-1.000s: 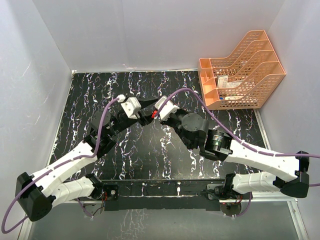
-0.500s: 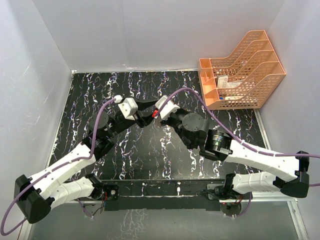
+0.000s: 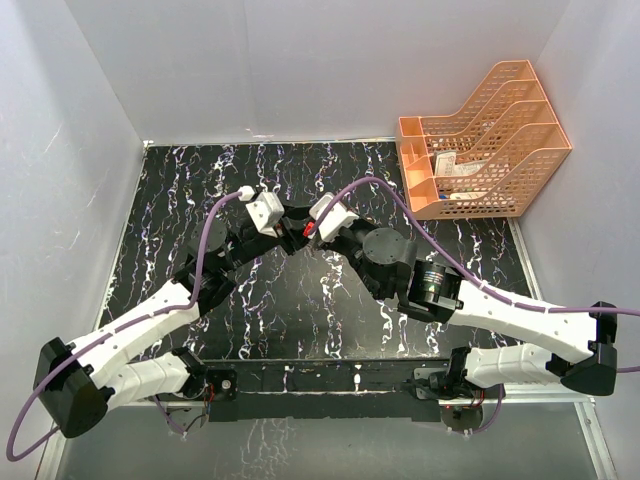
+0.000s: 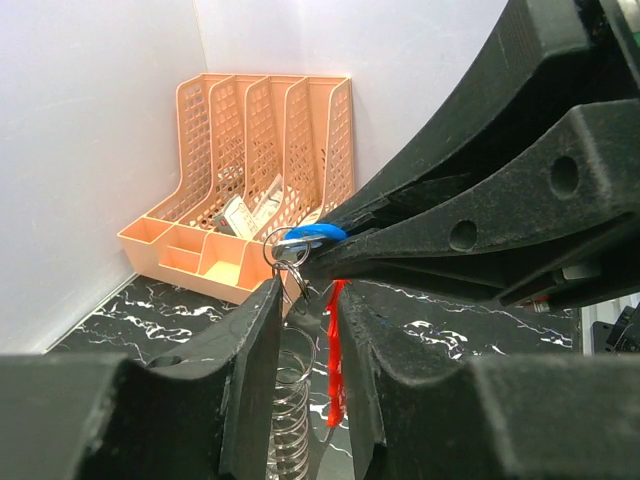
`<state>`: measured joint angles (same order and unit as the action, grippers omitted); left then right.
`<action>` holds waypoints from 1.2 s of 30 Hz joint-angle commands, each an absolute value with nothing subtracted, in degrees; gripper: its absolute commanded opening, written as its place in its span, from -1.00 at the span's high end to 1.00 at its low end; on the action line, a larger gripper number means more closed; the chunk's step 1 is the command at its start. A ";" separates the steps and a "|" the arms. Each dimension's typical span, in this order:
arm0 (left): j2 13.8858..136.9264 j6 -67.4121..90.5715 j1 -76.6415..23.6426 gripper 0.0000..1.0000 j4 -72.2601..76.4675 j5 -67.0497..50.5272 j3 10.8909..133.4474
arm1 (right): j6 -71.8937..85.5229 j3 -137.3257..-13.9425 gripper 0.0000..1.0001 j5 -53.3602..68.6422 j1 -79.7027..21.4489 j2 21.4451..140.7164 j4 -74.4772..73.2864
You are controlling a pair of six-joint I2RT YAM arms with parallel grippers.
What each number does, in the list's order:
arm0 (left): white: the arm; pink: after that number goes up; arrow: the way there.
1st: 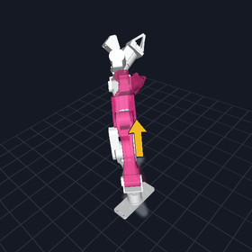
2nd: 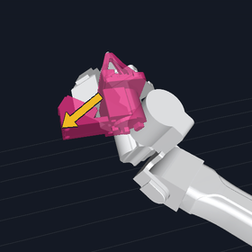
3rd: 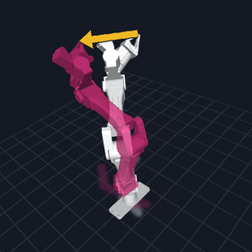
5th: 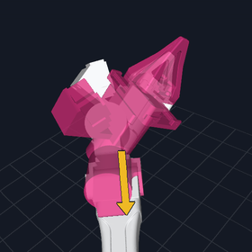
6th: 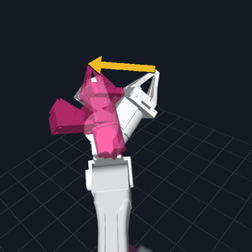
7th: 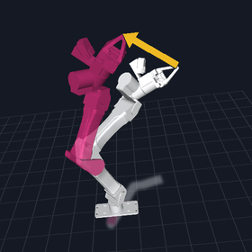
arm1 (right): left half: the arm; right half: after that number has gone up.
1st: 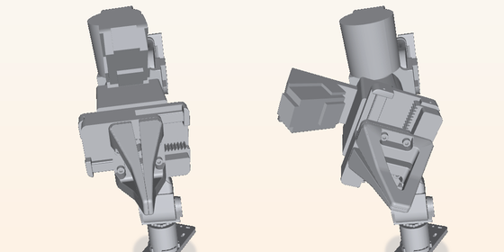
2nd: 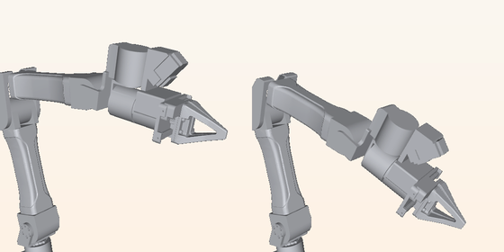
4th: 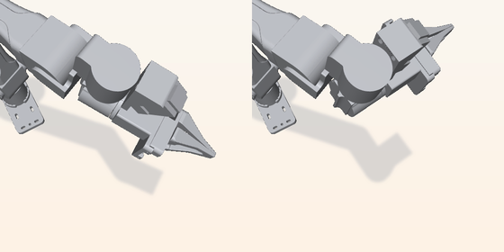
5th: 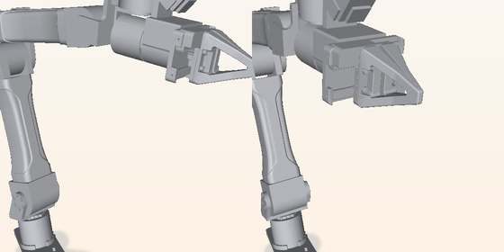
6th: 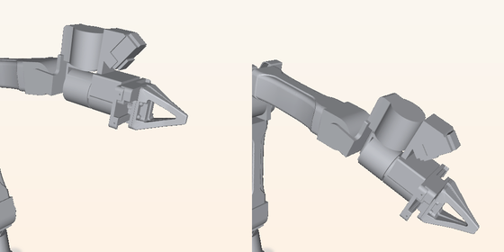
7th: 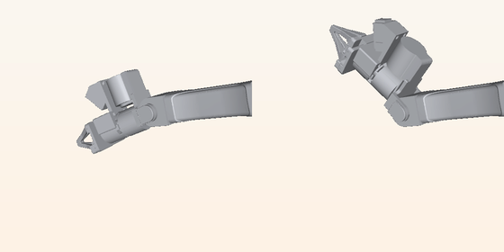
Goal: Remove the keys from the keyring
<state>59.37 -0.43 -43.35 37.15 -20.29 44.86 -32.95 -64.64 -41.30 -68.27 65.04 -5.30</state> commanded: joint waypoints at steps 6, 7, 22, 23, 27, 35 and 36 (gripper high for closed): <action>59.87 0.47 -43.59 0.52 40.27 -22.37 45.65 | -33.32 -64.81 1.00 -42.45 -68.82 63.45 -0.09; 59.87 0.51 -43.57 0.52 40.31 -22.34 45.51 | -33.39 -64.78 1.00 -42.45 -68.82 63.46 -0.09; 51.94 -6.73 -43.59 0.17 35.04 -12.14 45.52 | -34.22 -64.66 1.00 -41.96 -68.92 62.81 -0.43; 52.33 -7.03 -43.58 0.17 34.59 -11.99 45.97 | -35.06 -65.05 1.00 -41.48 -68.98 63.02 -1.16; 52.59 -7.58 -43.59 0.17 34.11 -10.28 46.18 | -39.15 -68.26 1.00 -43.35 -69.62 64.53 -4.17; 50.37 -8.06 -43.59 0.17 34.33 -2.49 44.32 | -39.57 -79.00 1.00 -30.53 -70.05 62.74 -14.76; 49.98 -8.27 -43.56 0.17 34.28 -2.73 44.33 | -38.86 -80.86 1.00 -28.55 -70.05 62.49 -17.36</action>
<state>52.38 -6.87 -43.35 33.65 -5.19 44.10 -39.77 -71.70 -36.93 -69.69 65.23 -13.30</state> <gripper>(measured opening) 0.414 0.032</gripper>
